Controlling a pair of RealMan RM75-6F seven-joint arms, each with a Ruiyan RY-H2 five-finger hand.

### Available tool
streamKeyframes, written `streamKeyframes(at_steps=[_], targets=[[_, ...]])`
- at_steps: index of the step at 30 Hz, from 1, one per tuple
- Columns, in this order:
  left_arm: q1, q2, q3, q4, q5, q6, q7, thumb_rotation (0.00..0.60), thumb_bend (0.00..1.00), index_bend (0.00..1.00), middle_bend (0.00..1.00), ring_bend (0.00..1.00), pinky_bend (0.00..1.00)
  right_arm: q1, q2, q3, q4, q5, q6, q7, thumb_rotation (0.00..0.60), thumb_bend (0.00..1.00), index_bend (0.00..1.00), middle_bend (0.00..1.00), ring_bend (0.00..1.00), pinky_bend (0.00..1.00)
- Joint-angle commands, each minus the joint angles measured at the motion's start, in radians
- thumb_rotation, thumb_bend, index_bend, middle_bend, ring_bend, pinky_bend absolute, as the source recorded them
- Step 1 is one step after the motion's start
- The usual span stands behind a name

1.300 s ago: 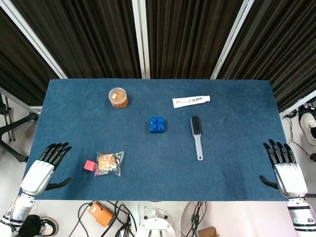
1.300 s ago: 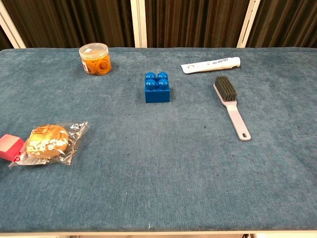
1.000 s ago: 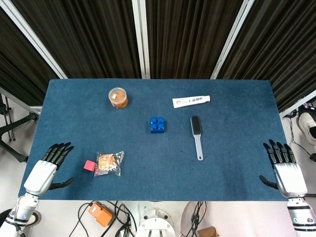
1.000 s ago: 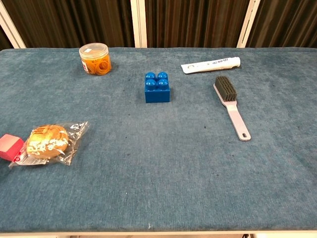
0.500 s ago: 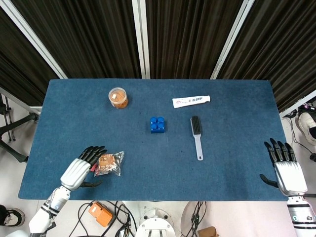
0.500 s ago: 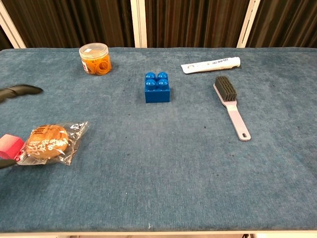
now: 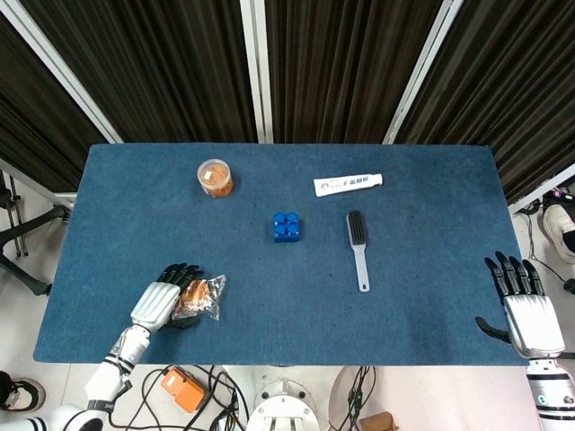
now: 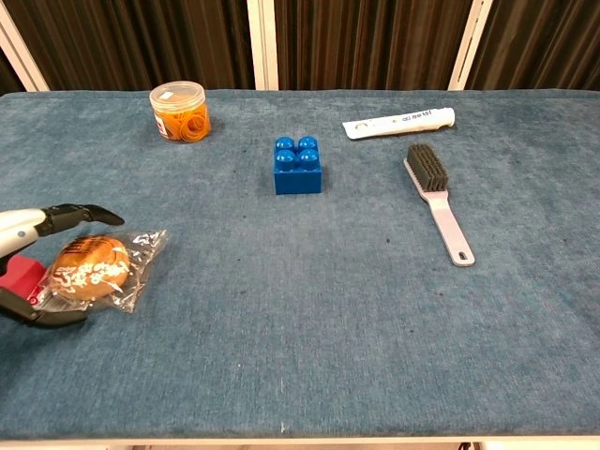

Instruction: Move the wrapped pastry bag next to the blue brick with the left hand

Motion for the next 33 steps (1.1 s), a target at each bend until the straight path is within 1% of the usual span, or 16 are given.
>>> streamKeyframes(at_steps=[1, 2, 3, 4, 5, 8, 10, 14, 19, 21, 23, 28, 33], targets=[[0.001, -0.031, -0.018, 0.02, -0.013, 0.022, 0.002, 0.6, 0.21, 0.35, 0.3, 0.22, 0.1, 0.0, 0.0, 0.001, 0.0, 0.002, -0.001, 0.0, 0.6, 0.3, 0.0, 0.0, 0.0, 0.03], [0.001, -0.039, -0.022, 0.024, -0.012, 0.031, -0.002, 0.6, 0.24, 0.41, 0.36, 0.28, 0.12, 0.001, 0.0, 0.001, 0.0, 0.002, -0.001, 0.0, 0.6, 0.3, 0.0, 0.0, 0.0, 0.03], [0.002, -0.051, -0.027, 0.032, -0.008, 0.046, -0.005, 0.6, 0.27, 0.44, 0.4, 0.31, 0.14, 0.001, 0.0, 0.002, 0.001, 0.003, -0.002, 0.001, 0.6, 0.3, 0.0, 0.0, 0.0, 0.03], [0.002, -0.059, -0.03, 0.037, -0.004, 0.054, -0.008, 0.6, 0.32, 0.48, 0.44, 0.35, 0.16, 0.001, 0.0, 0.002, 0.0, 0.004, -0.003, 0.0, 0.6, 0.3, 0.0, 0.0, 0.0, 0.03], [0.002, -0.067, -0.033, 0.041, 0.001, 0.065, -0.015, 0.6, 0.35, 0.51, 0.47, 0.36, 0.17, 0.002, 0.0, 0.002, 0.0, 0.004, -0.003, 0.0, 0.6, 0.3, 0.0, 0.0, 0.0, 0.03], [-0.004, -0.091, -0.047, 0.056, 0.02, 0.095, -0.032, 0.6, 0.41, 0.56, 0.52, 0.39, 0.19, 0.002, 0.0, 0.002, -0.001, 0.006, -0.005, -0.002, 0.6, 0.3, 0.0, 0.0, 0.0, 0.03], [-0.017, -0.105, -0.065, 0.063, 0.026, 0.107, -0.035, 0.6, 0.42, 0.56, 0.52, 0.4, 0.2, 0.003, -0.001, 0.003, -0.001, 0.008, -0.007, -0.003, 0.6, 0.3, 0.0, 0.0, 0.0, 0.03], [-0.066, -0.142, -0.126, 0.077, 0.021, 0.105, -0.013, 0.6, 0.42, 0.56, 0.52, 0.4, 0.2, 0.004, -0.002, 0.006, -0.003, 0.016, -0.011, -0.005, 0.6, 0.3, 0.0, 0.0, 0.0, 0.03], [-0.183, -0.245, -0.239, 0.12, -0.03, 0.049, 0.081, 0.6, 0.42, 0.56, 0.52, 0.4, 0.2, 0.013, 0.0, 0.013, -0.004, 0.036, -0.031, -0.008, 0.6, 0.3, 0.0, 0.0, 0.0, 0.03], [-0.232, -0.297, -0.276, 0.149, -0.065, 0.015, 0.12, 0.6, 0.41, 0.56, 0.52, 0.39, 0.2, 0.018, 0.003, 0.017, -0.005, 0.045, -0.04, -0.002, 0.6, 0.3, 0.0, 0.0, 0.0, 0.03], [-0.273, -0.34, -0.295, 0.171, -0.092, -0.018, 0.141, 0.6, 0.41, 0.56, 0.52, 0.39, 0.2, 0.022, 0.008, 0.021, -0.006, 0.054, -0.048, 0.006, 0.6, 0.3, 0.0, 0.0, 0.0, 0.03], [-0.344, -0.427, -0.306, 0.231, -0.117, -0.057, 0.179, 0.6, 0.41, 0.56, 0.52, 0.39, 0.2, 0.031, 0.017, 0.03, -0.006, 0.073, -0.065, 0.02, 0.6, 0.3, 0.0, 0.0, 0.0, 0.03], [-0.391, -0.5, -0.286, 0.287, -0.1, -0.055, 0.198, 0.6, 0.41, 0.56, 0.52, 0.39, 0.2, 0.029, 0.023, 0.029, -0.009, 0.07, -0.059, 0.029, 0.6, 0.3, 0.0, 0.0, 0.0, 0.03]])
